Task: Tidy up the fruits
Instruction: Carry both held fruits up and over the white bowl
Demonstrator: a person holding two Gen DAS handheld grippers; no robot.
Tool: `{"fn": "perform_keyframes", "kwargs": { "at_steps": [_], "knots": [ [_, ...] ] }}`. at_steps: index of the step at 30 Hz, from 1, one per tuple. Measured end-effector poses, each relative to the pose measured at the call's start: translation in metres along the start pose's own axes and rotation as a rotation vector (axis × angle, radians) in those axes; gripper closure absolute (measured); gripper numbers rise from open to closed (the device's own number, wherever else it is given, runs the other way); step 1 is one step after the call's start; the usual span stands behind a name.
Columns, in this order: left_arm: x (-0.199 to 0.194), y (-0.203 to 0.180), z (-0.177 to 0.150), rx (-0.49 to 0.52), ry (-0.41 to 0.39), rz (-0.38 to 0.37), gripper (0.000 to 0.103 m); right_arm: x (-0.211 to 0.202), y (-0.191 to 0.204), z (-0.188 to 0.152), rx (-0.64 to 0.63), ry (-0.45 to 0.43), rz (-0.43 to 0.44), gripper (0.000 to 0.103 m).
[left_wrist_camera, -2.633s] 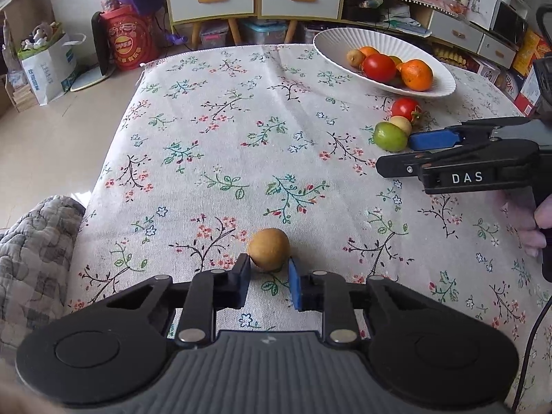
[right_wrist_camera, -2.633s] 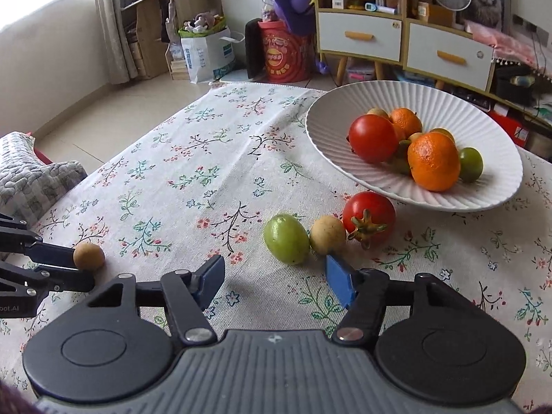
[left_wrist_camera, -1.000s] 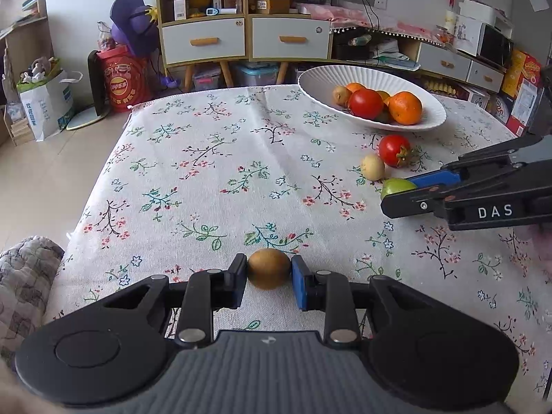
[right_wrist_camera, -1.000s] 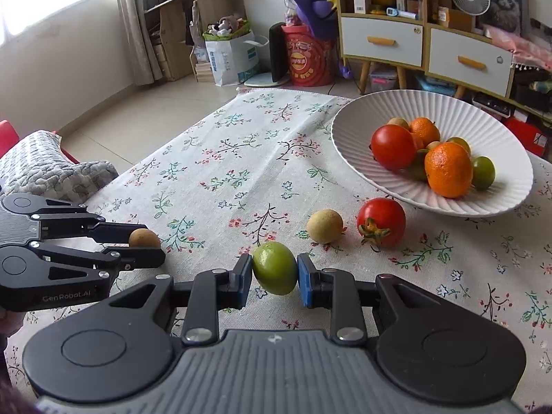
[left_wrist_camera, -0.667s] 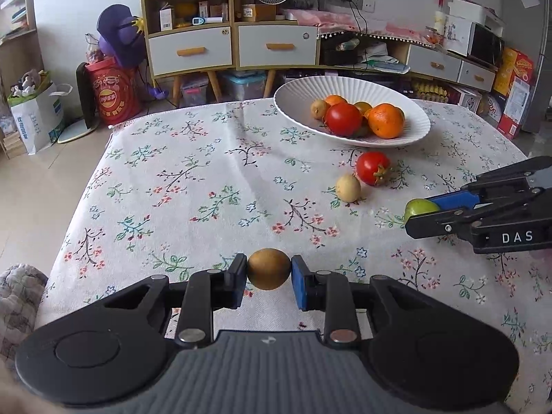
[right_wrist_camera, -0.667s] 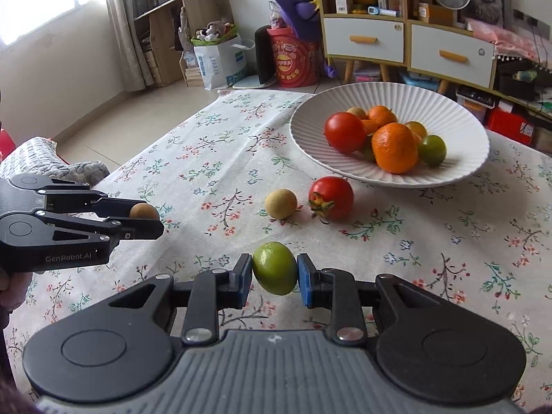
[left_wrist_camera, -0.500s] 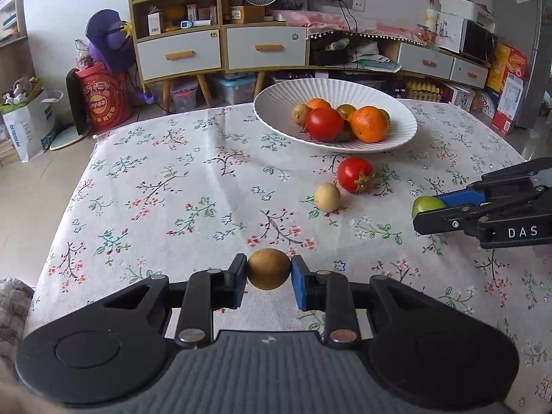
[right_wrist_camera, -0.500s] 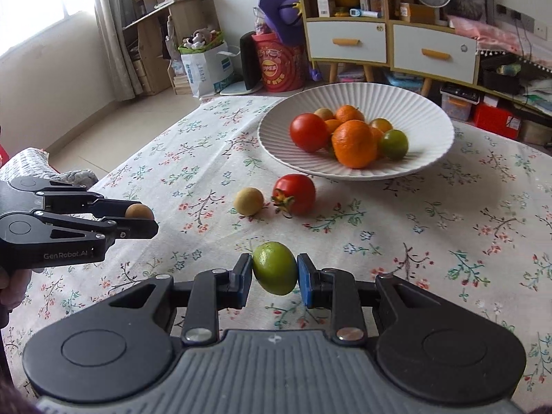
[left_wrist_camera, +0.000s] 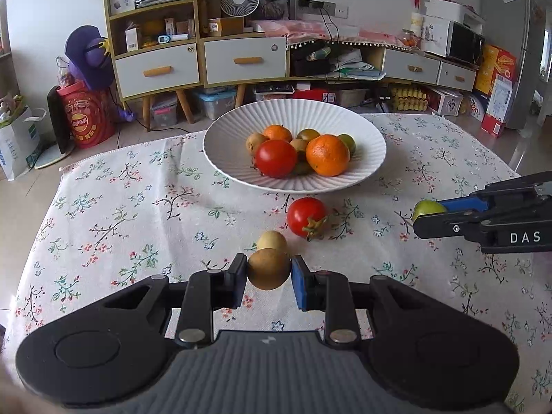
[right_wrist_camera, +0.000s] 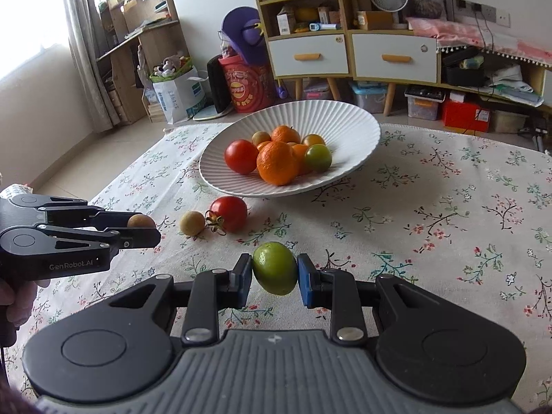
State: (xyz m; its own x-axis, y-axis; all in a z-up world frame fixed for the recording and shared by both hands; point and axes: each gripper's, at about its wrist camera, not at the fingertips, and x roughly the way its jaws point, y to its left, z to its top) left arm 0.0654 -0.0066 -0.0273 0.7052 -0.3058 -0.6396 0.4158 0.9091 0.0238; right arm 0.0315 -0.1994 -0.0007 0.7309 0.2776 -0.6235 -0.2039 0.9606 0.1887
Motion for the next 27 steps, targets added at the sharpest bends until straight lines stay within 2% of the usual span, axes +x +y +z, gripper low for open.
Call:
{"fn": "perform_keyframes", "kwargs": {
  "at_steps": [14, 27],
  "knots": [
    [0.021, -0.022, 0.038, -0.038, -0.065, -0.004, 0.082, 0.001, -0.018, 0.022, 0.071, -0.086, -0.036, 0.078],
    [0.045, -0.027, 0.053, -0.082, -0.046, 0.002, 0.082, 0.016, -0.029, 0.048, 0.137, -0.125, -0.073, 0.078]
  ]
}}
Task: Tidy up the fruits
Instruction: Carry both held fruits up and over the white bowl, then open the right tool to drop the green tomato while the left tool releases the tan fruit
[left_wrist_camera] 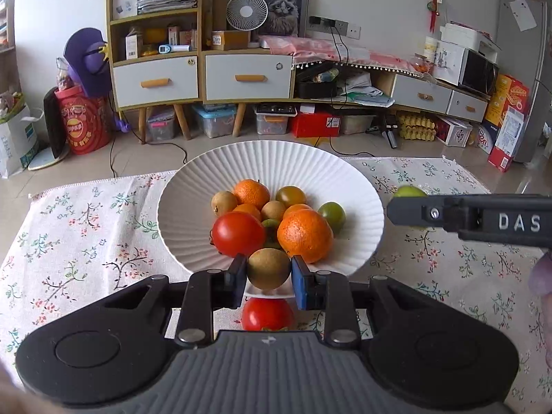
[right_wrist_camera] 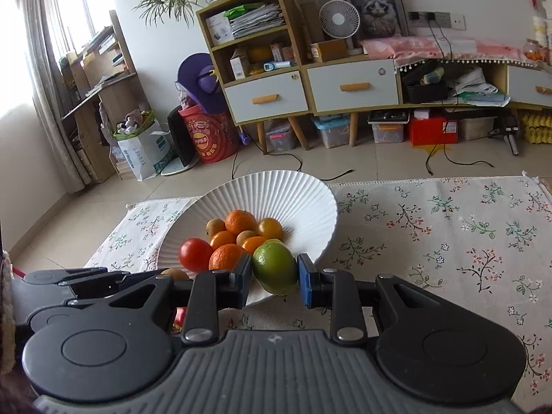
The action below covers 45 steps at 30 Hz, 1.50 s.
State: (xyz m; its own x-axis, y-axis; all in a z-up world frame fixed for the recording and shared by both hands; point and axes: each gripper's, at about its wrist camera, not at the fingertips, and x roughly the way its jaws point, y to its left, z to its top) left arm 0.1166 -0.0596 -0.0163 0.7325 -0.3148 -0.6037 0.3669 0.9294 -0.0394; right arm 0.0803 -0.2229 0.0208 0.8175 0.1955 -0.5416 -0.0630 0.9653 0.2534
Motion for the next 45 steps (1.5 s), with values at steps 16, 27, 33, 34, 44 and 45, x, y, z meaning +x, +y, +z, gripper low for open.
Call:
{"fn": "perform_keyframes", "kwargs": {
  "at_steps": [16, 27, 33, 34, 44, 45],
  "knots": [
    [0.02, 0.003, 0.001, -0.019, 0.014, -0.049, 0.082, 0.043, -0.009, 0.018, 0.005, 0.038, -0.011, 0.078],
    [0.031, 0.003, 0.003, -0.013, -0.001, -0.047, 0.082, 0.057, -0.01, 0.024, -0.006, 0.022, -0.011, 0.078],
    [0.031, 0.006, 0.004, -0.023, -0.003, -0.064, 0.081, 0.062, -0.017, 0.026, 0.021, 0.017, -0.008, 0.078],
    [0.031, 0.006, 0.004, -0.024, -0.001, -0.065, 0.081, 0.063, -0.018, 0.026, 0.025, 0.014, -0.007, 0.078],
    [0.02, 0.013, 0.007, -0.02, -0.014, -0.08, 0.078, 0.054, -0.019, 0.025, 0.034, 0.047, 0.04, 0.078],
    [0.02, 0.013, 0.007, -0.018, -0.012, -0.077, 0.077, 0.053, -0.018, 0.024, 0.026, 0.054, 0.042, 0.078]
  ]
}}
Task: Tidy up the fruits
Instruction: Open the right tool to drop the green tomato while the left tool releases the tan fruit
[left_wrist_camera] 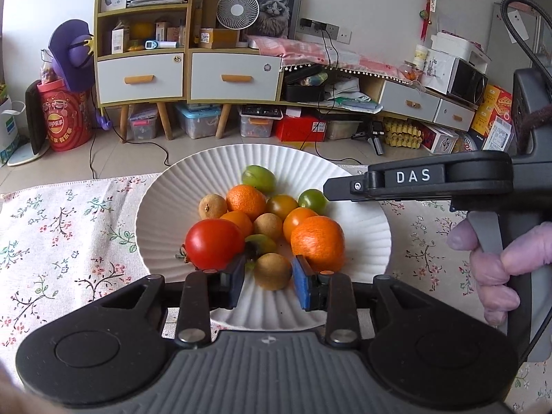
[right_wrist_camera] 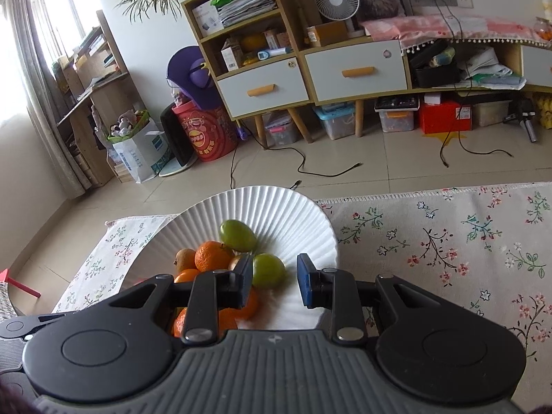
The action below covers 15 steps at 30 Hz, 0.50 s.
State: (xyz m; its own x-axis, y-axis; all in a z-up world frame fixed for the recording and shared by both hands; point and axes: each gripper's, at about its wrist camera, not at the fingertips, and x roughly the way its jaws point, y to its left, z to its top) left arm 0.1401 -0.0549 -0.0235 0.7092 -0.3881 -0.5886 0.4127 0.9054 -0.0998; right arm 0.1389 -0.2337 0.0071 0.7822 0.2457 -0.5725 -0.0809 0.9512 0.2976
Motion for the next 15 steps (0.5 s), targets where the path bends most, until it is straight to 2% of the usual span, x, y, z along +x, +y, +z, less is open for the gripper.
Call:
{"fn": "perform_keyframes", "kwargs": {
  "at_steps": [5, 8, 10, 15],
  "knots": [
    [-0.003, 0.0, -0.002, 0.011, 0.001, 0.006, 0.072, -0.002, 0.005, -0.002, -0.019, 0.03, 0.001, 0.077],
    [-0.007, 0.001, -0.001, 0.014, -0.004, 0.004, 0.064, -0.005, 0.008, -0.003, -0.021, 0.04, -0.006, 0.075],
    [-0.01, 0.0, 0.001, 0.015, -0.008, 0.004, 0.061, -0.007, 0.009, -0.002, -0.021, 0.044, -0.011, 0.072],
    [-0.018, -0.001, 0.001, 0.034, -0.005, 0.005, 0.047, -0.017, 0.015, -0.004, -0.034, 0.046, -0.028, 0.054]
  ]
}}
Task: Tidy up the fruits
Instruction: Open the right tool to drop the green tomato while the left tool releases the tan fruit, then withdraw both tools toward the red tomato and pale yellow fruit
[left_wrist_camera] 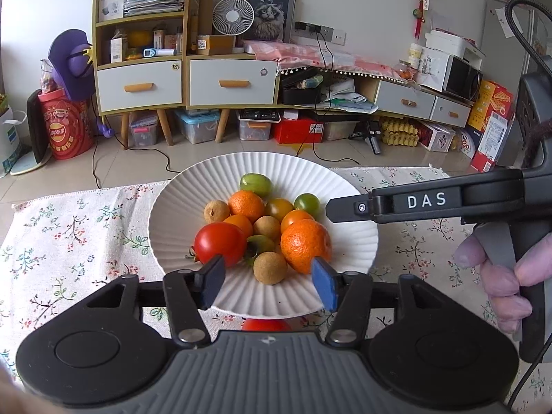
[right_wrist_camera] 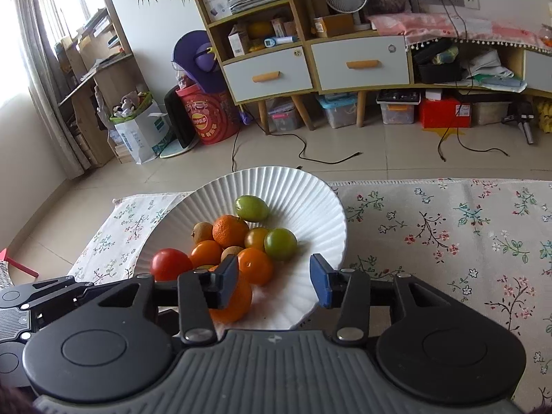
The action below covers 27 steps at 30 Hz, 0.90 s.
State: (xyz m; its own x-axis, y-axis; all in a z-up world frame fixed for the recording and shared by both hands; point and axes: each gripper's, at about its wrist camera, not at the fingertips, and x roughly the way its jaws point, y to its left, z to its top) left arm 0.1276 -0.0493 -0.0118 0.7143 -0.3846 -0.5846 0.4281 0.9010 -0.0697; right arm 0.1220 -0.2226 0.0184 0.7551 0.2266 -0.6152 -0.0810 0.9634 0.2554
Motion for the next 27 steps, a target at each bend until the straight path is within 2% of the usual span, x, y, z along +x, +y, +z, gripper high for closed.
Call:
{"fn": "perform_keyframes", "kwargs": {
  "at_steps": [4, 9, 14, 21, 27],
  "knots": [
    [-0.006, 0.004, -0.001, 0.013, 0.015, 0.01, 0.042, -0.009, 0.005, -0.001, -0.013, -0.006, -0.024, 0.043],
    [-0.017, 0.009, -0.006, 0.037, 0.023, 0.027, 0.026, -0.016, 0.011, -0.004, -0.016, 0.002, -0.048, 0.028],
    [-0.025, 0.015, -0.012, 0.053, 0.05, 0.048, 0.019, -0.023, 0.02, -0.011, -0.029, 0.012, -0.074, 0.012],
    [-0.038, 0.019, -0.023, 0.09, 0.078, 0.094, 0.008, -0.03, 0.03, -0.02, -0.04, 0.028, -0.074, 0.004],
    [-0.043, 0.023, -0.032, 0.116, 0.103, 0.116, 0.006, -0.028, 0.036, -0.031, -0.046, 0.054, -0.054, 0.001]
  ]
}}
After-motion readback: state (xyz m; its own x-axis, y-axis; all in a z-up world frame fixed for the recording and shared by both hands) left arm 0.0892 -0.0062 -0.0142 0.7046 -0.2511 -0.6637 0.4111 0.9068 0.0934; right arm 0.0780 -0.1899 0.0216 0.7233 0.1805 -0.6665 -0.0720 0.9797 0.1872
